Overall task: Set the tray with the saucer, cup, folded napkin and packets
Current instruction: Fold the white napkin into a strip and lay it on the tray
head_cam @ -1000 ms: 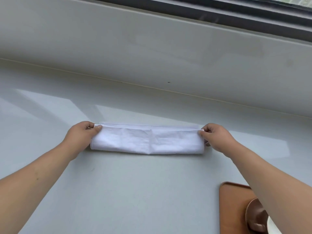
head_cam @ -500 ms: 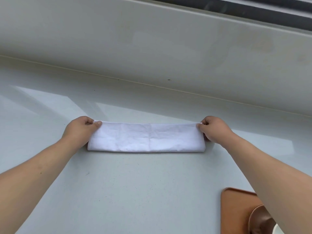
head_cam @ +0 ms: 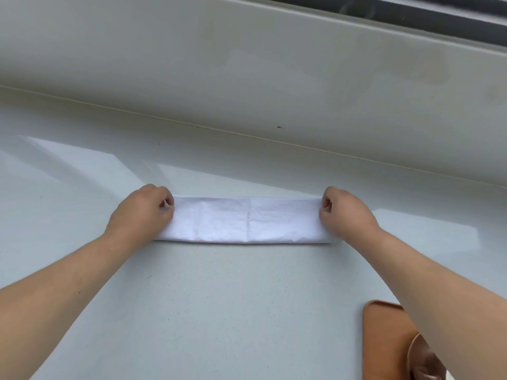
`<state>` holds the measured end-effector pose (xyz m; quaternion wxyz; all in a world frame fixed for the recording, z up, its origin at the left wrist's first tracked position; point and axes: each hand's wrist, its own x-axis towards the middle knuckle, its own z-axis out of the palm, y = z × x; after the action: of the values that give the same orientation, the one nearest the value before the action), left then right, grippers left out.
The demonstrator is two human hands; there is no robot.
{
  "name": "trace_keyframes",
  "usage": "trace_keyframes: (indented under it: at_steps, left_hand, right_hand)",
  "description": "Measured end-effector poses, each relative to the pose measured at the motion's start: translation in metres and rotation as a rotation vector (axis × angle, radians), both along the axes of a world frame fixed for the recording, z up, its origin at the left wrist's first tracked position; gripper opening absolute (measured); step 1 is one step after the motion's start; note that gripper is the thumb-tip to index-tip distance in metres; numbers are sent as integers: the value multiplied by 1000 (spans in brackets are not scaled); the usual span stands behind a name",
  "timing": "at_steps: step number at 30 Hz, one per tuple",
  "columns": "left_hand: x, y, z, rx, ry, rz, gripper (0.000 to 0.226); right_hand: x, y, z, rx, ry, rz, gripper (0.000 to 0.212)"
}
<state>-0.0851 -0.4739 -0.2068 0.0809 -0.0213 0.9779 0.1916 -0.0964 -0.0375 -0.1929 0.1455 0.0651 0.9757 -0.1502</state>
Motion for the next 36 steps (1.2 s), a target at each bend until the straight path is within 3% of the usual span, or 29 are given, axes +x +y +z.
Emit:
trace_keyframes:
  at_steps: [2,4,8,12,16,26,36]
  left_hand:
    - [12,-2,0,-23,-14,-129,4]
    - [26,-6,2,-60,-29,-192,16]
    - [44,-16,6,-134,15,-339,36]
    - [45,-15,12,-211,137,-447,16]
    - [55,-14,16,-227,121,-416,8]
    - [131,-46,23,-88,-83,-304,7]
    - [104,-42,17,192,-253,113,16]
  right_hand:
    - [14,-5,3,3,0,140,9]
    - [30,-5,6,22,-10,256,9]
    - [55,3,7,175,34,457,33]
    - [60,3,4,395,80,532,21]
    - [71,-4,6,453,83,498,13]
    - [148,-10,22,249,-36,539,6]
    - [118,-4,28,-49,-166,116,10]
